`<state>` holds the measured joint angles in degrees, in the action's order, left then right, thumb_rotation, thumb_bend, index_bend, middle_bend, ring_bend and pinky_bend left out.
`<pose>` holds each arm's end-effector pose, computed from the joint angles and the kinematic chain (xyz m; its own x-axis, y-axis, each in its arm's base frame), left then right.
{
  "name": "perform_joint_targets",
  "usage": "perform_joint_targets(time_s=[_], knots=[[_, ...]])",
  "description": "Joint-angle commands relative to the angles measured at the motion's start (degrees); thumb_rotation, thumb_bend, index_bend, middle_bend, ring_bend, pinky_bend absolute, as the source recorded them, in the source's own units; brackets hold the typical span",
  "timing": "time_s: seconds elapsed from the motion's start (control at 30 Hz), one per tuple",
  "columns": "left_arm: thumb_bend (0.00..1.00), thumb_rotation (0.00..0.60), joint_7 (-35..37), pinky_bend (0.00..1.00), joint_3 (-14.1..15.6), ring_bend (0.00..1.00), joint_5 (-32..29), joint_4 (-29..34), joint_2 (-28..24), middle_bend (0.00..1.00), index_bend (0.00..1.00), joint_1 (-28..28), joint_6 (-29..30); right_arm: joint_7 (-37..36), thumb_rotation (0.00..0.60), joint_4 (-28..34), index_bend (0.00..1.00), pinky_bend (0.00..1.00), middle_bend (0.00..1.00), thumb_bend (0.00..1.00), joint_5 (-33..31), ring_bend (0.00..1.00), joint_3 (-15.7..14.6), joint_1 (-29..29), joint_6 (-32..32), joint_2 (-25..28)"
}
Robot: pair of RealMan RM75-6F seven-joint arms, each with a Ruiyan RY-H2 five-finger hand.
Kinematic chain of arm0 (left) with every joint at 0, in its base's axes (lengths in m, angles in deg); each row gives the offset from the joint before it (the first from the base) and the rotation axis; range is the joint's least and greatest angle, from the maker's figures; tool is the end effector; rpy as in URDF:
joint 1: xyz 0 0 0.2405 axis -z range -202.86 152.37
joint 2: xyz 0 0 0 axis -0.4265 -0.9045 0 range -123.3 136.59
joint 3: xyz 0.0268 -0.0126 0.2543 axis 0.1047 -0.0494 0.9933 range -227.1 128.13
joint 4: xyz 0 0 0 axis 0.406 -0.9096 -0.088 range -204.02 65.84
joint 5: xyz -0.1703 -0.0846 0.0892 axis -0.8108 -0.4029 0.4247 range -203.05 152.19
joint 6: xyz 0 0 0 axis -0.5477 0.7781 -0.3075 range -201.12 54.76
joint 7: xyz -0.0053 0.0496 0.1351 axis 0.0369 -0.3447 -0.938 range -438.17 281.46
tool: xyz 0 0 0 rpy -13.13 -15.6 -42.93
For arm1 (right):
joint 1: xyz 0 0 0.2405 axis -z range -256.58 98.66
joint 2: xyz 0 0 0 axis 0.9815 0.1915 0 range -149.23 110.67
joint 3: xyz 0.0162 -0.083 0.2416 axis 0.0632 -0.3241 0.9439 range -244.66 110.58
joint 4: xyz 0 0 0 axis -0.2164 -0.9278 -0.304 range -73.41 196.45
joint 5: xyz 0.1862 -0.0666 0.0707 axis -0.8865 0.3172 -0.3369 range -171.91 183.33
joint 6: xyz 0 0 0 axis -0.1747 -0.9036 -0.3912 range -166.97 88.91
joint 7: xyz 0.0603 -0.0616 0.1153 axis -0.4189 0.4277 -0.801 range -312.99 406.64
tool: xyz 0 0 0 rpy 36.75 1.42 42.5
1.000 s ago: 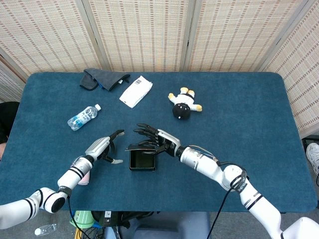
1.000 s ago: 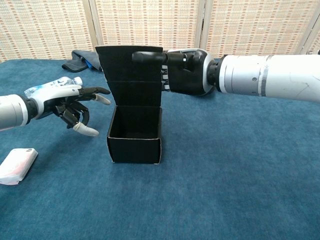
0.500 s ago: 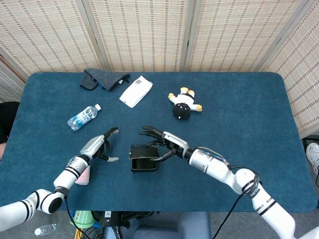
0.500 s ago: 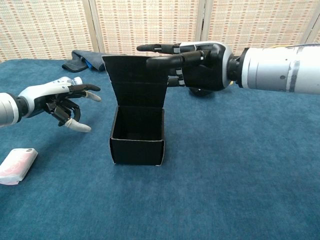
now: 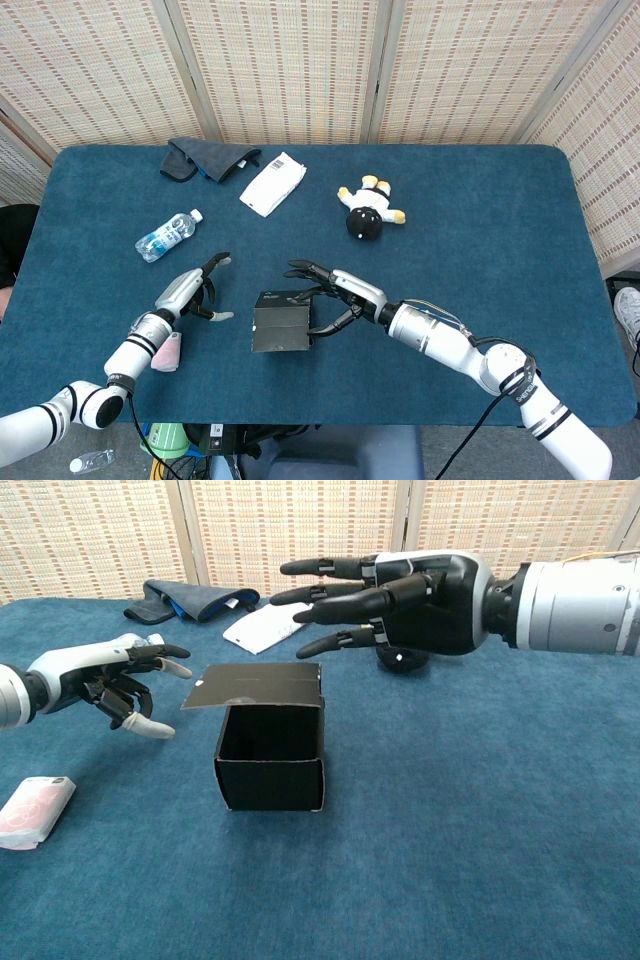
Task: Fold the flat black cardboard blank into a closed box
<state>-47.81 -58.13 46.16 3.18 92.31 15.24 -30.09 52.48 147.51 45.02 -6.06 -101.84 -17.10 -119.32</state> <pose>-0.2168 0.3639 -0.0033 -0.1033 0.5037 0.8577 0.9870 -0.0545 0.1509 -0.0736 -0.3412 0.0046 -0.4459 -0.8447 0.2960 -0.6763 0.1013 -0.7297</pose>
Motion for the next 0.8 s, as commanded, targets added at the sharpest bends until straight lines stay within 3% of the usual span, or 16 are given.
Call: perform_joint_targets(time_s=[0.03,0.33,0.6,0.8], knots=[[0.11,0.6,0.19,0.71,-0.2,0.56,-0.17,-0.35,0.07,0.12,0.0,-0.07,-0.22,0.36,0.6,0.55,0.0,0.18,0.08,0.0,1.61,0.05,-1.89,-1.04,-2.75,0.6],[0.11,0.6,0.51,0.71,-0.61,0.56,-0.35,-1.02,-0.06,0.12,0.0,-0.91,0.06,-0.72,0.6,3.1,0.0,0.22,0.12,0.0,8.89,0.09,-9.84,-8.47,-15.66,2.25],[0.1,0.6,1.42,0.71,-0.99,0.56,0.23,-0.91,-0.28,0.12,0.0,-1.49,0.53,-0.51,0.6,6.14,0.01,0.24,0.19,0.0,15.88,0.12,-20.05,-14.63,-30.65,5.27],[0.11,0.6,2.37,0.71,-1.25,0.56,0.85,-0.75,-0.47,0.12,0.0,-1.64,0.68,2.34,0.6,7.68,0.1,0.24,0.2,0.0,19.09,0.12,-27.9,-17.97,-42.08,6.8]])
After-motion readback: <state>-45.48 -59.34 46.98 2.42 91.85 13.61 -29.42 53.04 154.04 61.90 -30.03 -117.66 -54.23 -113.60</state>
